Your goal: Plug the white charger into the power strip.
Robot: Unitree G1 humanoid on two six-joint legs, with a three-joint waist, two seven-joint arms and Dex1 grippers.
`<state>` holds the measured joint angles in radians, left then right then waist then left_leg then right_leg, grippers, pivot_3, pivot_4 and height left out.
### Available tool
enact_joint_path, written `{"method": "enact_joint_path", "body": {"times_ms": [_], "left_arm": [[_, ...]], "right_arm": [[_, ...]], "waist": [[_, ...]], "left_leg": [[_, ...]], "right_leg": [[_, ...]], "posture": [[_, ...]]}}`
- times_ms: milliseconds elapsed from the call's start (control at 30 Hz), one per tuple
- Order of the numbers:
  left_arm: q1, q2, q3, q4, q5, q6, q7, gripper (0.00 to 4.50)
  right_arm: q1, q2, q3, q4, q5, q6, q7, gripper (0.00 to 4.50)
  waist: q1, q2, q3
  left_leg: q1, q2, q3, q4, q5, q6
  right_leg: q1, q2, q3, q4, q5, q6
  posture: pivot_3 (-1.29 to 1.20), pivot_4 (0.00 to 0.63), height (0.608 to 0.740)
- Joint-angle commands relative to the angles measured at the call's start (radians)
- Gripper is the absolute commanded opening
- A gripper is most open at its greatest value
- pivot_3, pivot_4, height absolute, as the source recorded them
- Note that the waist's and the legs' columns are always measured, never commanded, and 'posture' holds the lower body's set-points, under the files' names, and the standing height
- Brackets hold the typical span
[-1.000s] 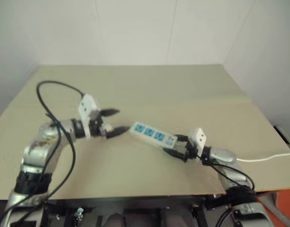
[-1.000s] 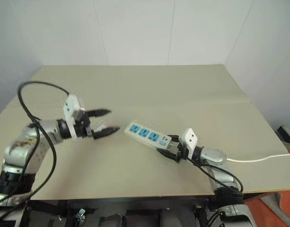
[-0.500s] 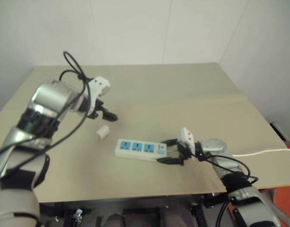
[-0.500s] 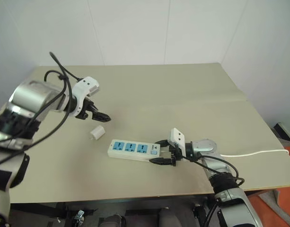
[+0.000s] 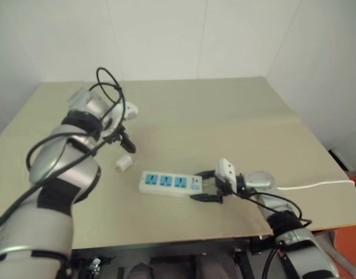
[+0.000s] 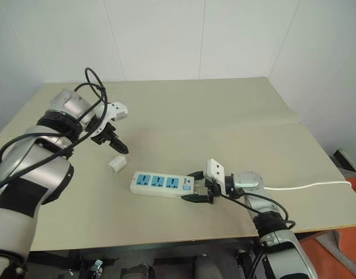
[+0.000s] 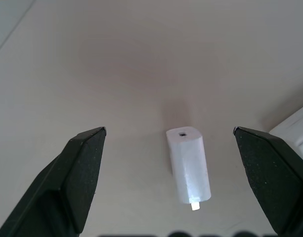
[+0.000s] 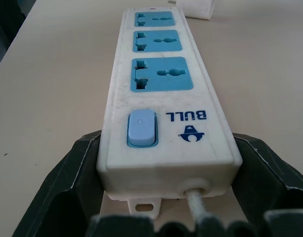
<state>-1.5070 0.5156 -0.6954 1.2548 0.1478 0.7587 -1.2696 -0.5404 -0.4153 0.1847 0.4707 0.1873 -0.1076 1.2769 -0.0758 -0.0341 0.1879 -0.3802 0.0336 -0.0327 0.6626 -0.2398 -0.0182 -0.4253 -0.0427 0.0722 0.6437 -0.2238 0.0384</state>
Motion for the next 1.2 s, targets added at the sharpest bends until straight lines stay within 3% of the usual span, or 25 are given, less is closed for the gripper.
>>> {"method": "enact_joint_path", "body": {"times_ms": [33,600,1200], "left_arm": [[-0.04,-0.035,0.037,0.041,0.057,-0.034,-0.007,4.5],[0.006,-0.123,0.165,0.103,0.169,0.037,0.095,4.5],[0.056,-0.142,0.194,0.1,0.231,0.067,0.125,4.5]], "right_arm": [[0.034,0.011,0.029,0.001,-0.038,0.002,-0.029,3.44],[0.083,0.021,0.045,-0.044,-0.056,-0.003,-0.095,3.44],[0.07,0.042,0.06,-0.011,-0.081,-0.023,-0.111,3.44]], "waist": [[0.0,0.0,0.0],[-0.015,-0.001,0.0],[-0.025,-0.002,-0.001]], "left_leg": [[0.0,0.0,0.0,0.0,0.0,0.0],[0.001,0.0,0.0,0.0,0.0,0.0],[0.004,0.0,-0.001,0.0,0.0,0.0]], "right_leg": [[0.0,0.0,0.0,0.0,0.0,0.0],[0.0,0.0,0.0,0.002,0.0,0.0],[0.002,0.0,0.0,0.003,0.0,0.0]], "posture": [[0.0,0.15,0.74],[0.0,0.15,0.74],[0.0,0.15,0.74]]}}
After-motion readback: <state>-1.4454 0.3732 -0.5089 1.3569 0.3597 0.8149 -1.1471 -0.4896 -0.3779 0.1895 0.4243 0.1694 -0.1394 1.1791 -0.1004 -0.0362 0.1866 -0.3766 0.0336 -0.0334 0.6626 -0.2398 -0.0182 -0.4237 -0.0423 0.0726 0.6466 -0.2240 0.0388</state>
